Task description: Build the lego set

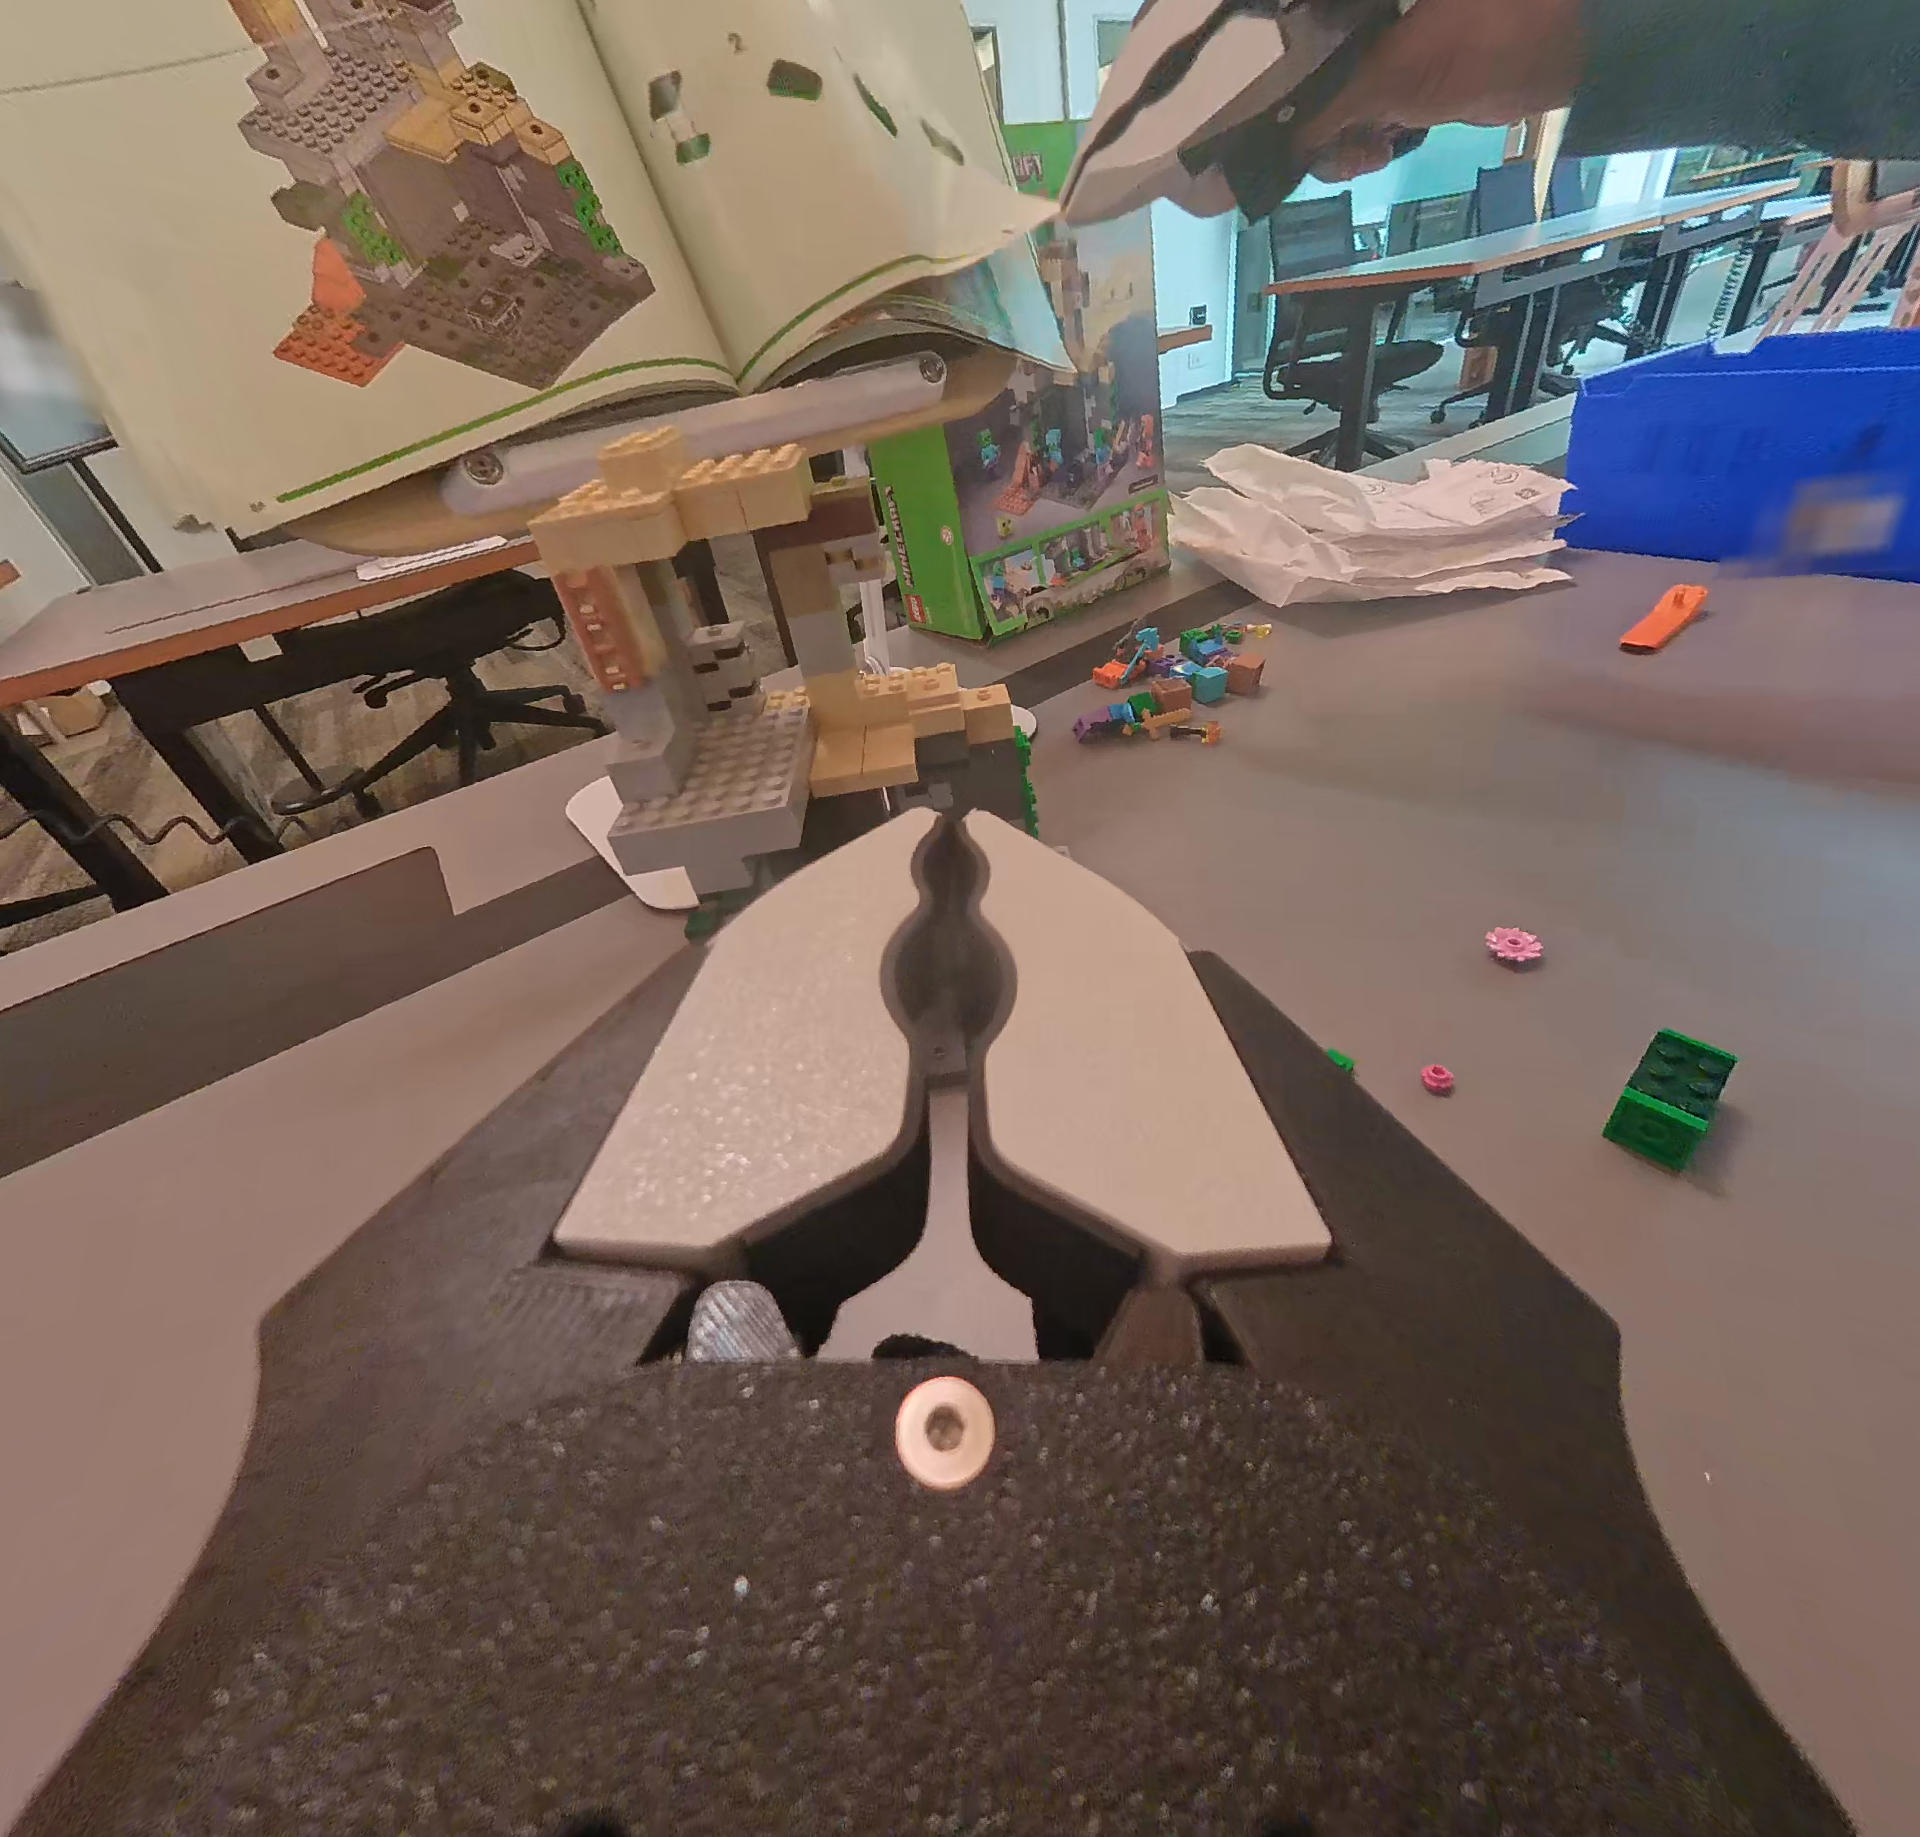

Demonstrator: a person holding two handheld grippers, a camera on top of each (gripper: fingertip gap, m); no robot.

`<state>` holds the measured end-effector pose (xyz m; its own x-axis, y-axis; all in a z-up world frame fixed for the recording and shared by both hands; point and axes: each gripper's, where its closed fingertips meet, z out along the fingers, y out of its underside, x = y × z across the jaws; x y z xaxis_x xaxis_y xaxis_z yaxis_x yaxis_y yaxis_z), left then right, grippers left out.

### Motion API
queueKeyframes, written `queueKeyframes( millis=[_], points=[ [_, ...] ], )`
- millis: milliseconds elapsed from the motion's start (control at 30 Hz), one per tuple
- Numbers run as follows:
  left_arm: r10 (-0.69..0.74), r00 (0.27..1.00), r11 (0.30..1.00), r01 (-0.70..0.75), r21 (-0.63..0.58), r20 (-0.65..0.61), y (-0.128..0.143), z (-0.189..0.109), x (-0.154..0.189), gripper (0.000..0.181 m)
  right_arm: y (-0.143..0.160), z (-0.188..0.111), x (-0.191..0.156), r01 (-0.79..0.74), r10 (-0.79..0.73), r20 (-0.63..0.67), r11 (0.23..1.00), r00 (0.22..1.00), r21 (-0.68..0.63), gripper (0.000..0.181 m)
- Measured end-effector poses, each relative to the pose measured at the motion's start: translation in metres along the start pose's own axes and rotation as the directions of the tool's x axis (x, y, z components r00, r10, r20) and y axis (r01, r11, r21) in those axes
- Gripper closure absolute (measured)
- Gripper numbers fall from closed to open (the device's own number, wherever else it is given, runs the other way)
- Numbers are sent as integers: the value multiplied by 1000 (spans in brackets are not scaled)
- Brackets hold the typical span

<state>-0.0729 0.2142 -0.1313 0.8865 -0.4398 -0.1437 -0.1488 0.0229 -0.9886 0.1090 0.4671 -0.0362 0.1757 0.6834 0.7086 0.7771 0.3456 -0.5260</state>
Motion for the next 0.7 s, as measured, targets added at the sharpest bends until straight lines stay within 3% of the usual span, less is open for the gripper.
queueKeyframes(
  millis=[33, 200, 500, 633, 700],
  points=[
    [1, 1000, 1000, -1, 1, -1, 0, 0, 0, 181, -5, -2, 1, 19, -19, -35, 1000, 999, 20, 181],
    [8, 1000, 1000, -8, -1, -8, 0, 1, 3, 181, -33, 2, -5, 45, -24, -151, 989, 988, 138, 181],
    [6, 1000, 1000, -6, 1, 16, -1, 1, -4, 181, -93, 11, -16, 77, -18, -207, 957, 978, 280, 181],
    [12, 998, 1000, -13, 15, 66, -20, 11, -27, 181, -114, 15, -24, 77, -7, -212, 944, 977, 321, 181],
    [54, 994, 998, -56, 18, 94, -33, 19, -40, 172, -122, 18, -27, 69, 3, -209, 939, 978, 337, 181]
  ],
)
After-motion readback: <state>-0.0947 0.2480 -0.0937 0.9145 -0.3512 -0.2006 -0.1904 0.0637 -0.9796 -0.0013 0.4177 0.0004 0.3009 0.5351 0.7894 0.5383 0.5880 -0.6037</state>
